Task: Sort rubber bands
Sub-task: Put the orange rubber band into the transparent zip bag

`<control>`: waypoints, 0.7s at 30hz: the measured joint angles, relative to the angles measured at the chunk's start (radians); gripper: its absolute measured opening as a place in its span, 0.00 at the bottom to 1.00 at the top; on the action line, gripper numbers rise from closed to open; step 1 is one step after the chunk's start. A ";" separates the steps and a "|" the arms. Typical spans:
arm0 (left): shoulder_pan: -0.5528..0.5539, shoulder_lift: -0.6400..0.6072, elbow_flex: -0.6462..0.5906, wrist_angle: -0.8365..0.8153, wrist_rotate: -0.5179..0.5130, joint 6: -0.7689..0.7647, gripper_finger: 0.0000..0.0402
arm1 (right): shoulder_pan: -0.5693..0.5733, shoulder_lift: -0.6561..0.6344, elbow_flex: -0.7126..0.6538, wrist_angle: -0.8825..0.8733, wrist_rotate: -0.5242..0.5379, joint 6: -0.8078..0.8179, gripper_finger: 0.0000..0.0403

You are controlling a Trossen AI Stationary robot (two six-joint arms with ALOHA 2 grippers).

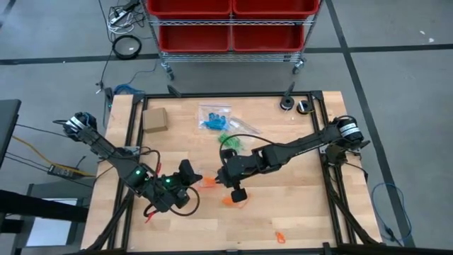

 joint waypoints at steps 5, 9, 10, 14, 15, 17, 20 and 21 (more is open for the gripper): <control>0.000 0.000 0.000 0.026 0.000 -0.002 0.00 | 0.005 -0.008 0.000 0.000 0.035 0.016 0.28; 0.000 0.000 0.000 0.025 0.000 -0.006 0.00 | 0.017 -0.019 0.000 0.006 0.042 0.034 0.37; 0.000 0.000 0.000 0.025 0.000 -0.009 0.00 | 0.020 -0.021 0.000 0.004 0.050 0.042 0.38; 0.000 0.000 0.000 0.029 0.000 -0.012 0.00 | 0.048 -0.041 0.000 -0.047 0.159 0.047 0.41; 0.000 0.000 0.000 0.028 -0.001 -0.013 0.00 | 0.057 -0.049 0.000 -0.073 0.191 0.049 0.41; 0.000 0.000 0.000 0.030 -0.002 -0.018 0.00 | 0.074 -0.066 0.000 -0.108 0.249 0.062 0.41; 0.000 0.000 0.000 0.029 -0.002 -0.019 0.00 | 0.101 -0.094 0.000 -0.196 0.319 0.104 0.40; 0.000 0.000 0.000 0.030 -0.002 -0.021 0.00 | 0.107 -0.103 0.000 -0.223 0.336 0.120 0.40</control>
